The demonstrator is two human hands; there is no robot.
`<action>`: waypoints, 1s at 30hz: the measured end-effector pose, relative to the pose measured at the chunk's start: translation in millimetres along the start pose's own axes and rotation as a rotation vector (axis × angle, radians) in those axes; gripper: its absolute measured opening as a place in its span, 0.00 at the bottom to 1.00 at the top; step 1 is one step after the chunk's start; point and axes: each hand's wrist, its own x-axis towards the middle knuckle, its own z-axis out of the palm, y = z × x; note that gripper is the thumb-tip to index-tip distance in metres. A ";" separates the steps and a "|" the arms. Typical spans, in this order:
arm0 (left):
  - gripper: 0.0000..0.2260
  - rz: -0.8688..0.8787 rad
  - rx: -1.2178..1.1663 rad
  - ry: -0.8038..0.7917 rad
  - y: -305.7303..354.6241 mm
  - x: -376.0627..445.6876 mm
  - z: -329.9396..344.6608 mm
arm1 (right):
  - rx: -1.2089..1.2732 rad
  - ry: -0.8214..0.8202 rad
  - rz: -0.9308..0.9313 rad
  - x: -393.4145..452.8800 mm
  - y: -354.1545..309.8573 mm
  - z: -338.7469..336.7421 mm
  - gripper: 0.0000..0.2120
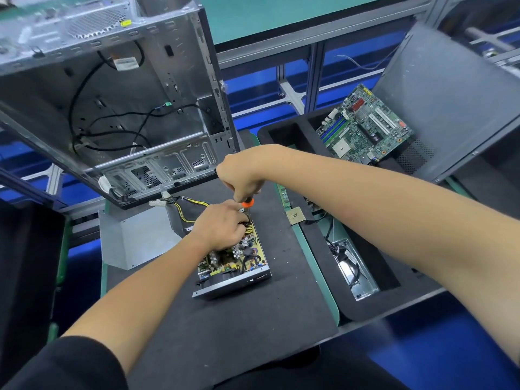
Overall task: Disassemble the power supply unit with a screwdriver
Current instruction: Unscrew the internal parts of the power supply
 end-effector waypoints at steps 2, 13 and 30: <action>0.23 0.003 -0.008 0.007 -0.2 0.0 0.3 | 0.012 -0.001 -0.006 0.1 2.0 0.3 0.12; 0.23 0.007 0.002 0.019 -3.4 1.5 4.7 | 0.117 -0.041 0.019 6.2 17.1 2.2 0.11; 0.24 0.033 -0.093 -0.012 -1.8 0.9 -1.2 | -0.274 -0.087 -0.108 9.6 -1.2 -0.6 0.09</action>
